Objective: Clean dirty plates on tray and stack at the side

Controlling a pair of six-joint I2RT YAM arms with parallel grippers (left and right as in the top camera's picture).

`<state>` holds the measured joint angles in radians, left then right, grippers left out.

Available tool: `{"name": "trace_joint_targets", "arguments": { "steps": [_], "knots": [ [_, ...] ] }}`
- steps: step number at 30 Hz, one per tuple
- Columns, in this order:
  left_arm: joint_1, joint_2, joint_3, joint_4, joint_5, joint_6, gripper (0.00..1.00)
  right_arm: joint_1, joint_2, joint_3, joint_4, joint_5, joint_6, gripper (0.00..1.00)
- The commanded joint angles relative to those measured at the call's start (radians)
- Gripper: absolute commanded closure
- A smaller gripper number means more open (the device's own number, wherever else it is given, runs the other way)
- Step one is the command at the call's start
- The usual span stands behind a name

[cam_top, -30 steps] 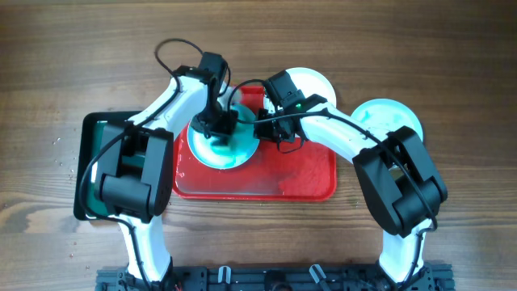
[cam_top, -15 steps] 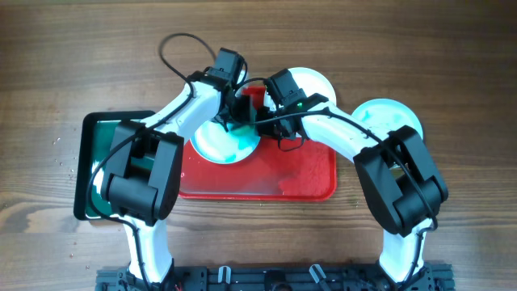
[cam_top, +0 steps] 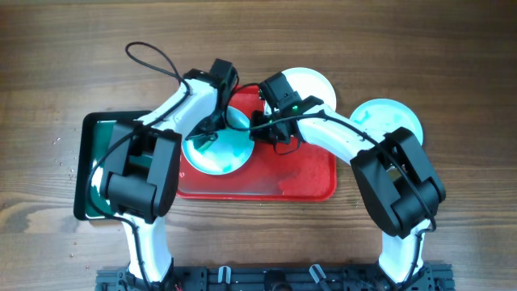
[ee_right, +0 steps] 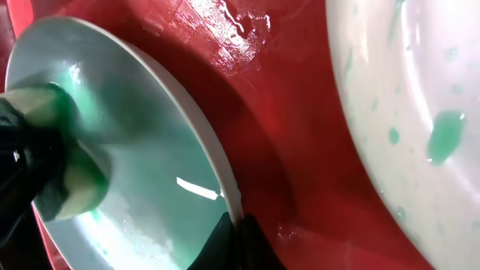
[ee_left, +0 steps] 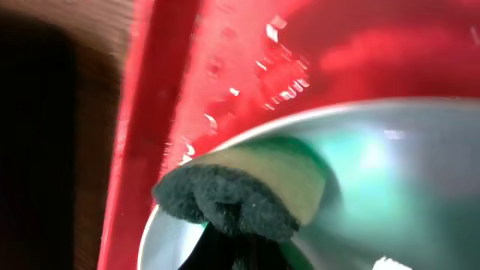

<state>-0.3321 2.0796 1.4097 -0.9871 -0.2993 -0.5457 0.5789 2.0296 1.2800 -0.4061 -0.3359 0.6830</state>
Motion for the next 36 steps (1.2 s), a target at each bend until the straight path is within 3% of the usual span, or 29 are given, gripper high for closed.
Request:
{"name": "trace_joint_targets", "arguments": {
  "steps": [1, 5, 11, 17, 26, 34, 36],
  "knots": [
    [0.003, 0.080, -0.063, -0.024, 0.539, 0.423, 0.96, -0.011, 0.010, 0.006, -0.006, 0.019, -0.006, 0.96],
    [0.003, 0.080, -0.063, -0.047, 0.829, 0.727, 0.96, -0.011, 0.010, 0.006, -0.005, 0.019, -0.006, 0.96],
    [0.010, 0.080, -0.061, 0.004, 0.860, 0.770, 0.96, -0.011, 0.010, 0.006, -0.005, 0.019, -0.005, 0.96],
    [0.096, 0.080, -0.029, 0.150, 0.743, 0.509, 0.96, -0.011, 0.010, 0.006, -0.005, 0.019, -0.005, 0.96],
    [0.222, 0.009, 0.220, 0.083, 0.449, 0.298, 0.96, -0.011, 0.010, 0.006, -0.006, 0.019, -0.003, 0.96],
    [0.256, -0.133, 0.268, 0.016, 0.421, 0.291, 0.96, -0.003, 0.010, 0.006, -0.004, 0.013, 0.002, 0.95],
    [0.256, -0.135, 0.268, -0.005, 0.421, 0.291, 0.96, 0.006, 0.010, 0.005, -0.005, 0.035, 0.032, 0.84]
  ]
}}
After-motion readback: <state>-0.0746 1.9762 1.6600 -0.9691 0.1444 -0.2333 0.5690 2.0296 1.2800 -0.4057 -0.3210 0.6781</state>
